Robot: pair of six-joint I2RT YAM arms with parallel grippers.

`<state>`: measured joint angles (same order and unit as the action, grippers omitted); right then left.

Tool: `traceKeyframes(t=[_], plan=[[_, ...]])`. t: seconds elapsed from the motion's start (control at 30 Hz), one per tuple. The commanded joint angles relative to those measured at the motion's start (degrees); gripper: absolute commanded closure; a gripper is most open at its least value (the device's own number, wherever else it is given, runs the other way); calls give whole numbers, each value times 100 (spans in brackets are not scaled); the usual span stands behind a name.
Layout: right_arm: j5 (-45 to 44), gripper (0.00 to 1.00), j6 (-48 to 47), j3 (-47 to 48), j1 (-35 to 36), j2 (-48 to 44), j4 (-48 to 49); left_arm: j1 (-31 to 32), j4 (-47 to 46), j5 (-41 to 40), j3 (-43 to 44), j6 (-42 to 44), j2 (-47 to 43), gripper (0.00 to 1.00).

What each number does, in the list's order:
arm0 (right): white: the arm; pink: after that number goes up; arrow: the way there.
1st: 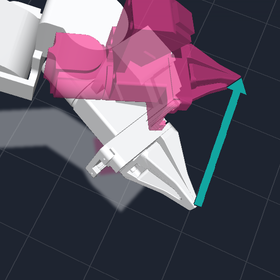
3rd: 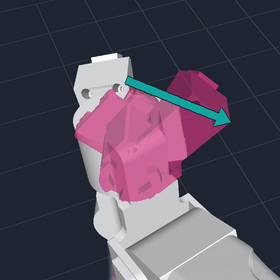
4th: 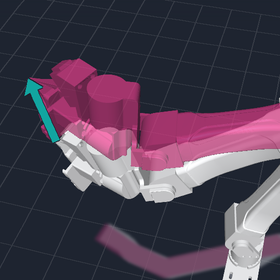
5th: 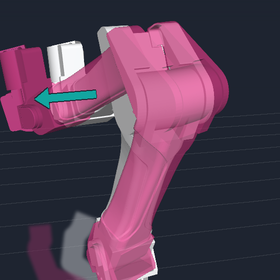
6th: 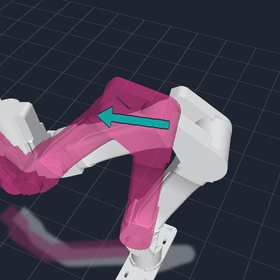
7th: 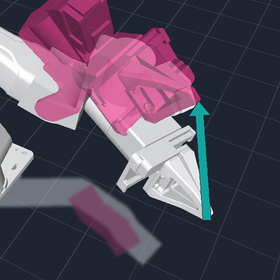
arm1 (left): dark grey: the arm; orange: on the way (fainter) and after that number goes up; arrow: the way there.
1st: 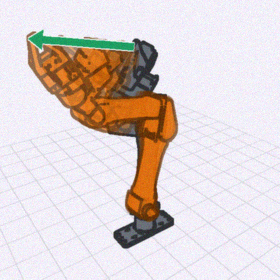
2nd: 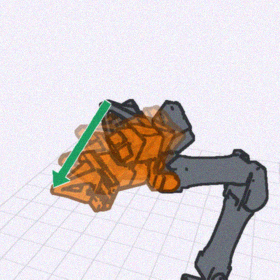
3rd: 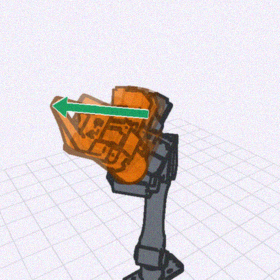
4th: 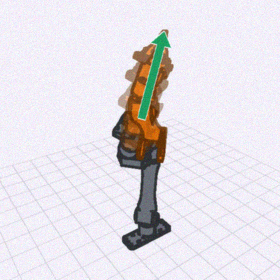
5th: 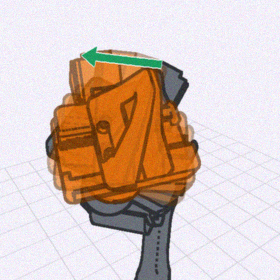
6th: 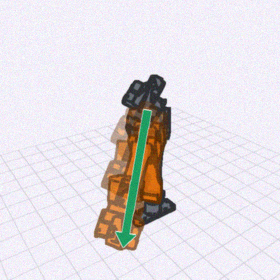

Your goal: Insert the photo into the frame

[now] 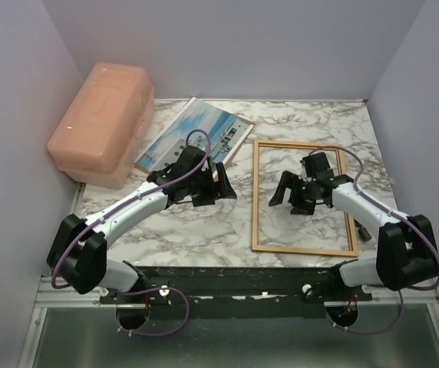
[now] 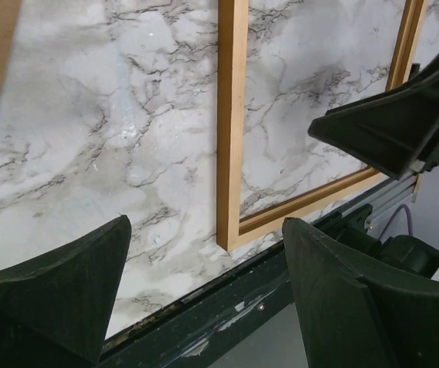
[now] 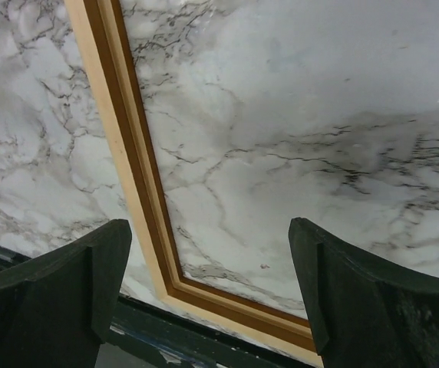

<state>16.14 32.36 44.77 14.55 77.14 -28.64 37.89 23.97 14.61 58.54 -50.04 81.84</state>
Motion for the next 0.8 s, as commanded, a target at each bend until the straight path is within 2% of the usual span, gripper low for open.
traceKeyframes(t=[0.0, 0.17, 0.37, 0.53, 0.67, 0.77], plan=[[-260, 11, 325, 123, 612, 472, 410, -249, -915, 292, -700, -140, -874, 17], [-557, 17, 552, 413, 1369, 1042, 538, -392, -770, -146, -1006, -57, -1972, 16], [-957, 27, 826, 617, 1954, 1575, 623, -413, -420, -635, -1040, 60, -3112, 9], [-1477, 39, 912, 780, 2211, 2024, 406, -414, -71, -829, -939, 173, -3474, 8], [-1491, 52, 978, 735, 2289, 2062, 342, -420, 151, -980, -851, 253, -3552, 8], [-1457, 58, 1116, 609, 2315, 1975, 301, -418, 324, -1063, -760, 318, -3520, 8]])
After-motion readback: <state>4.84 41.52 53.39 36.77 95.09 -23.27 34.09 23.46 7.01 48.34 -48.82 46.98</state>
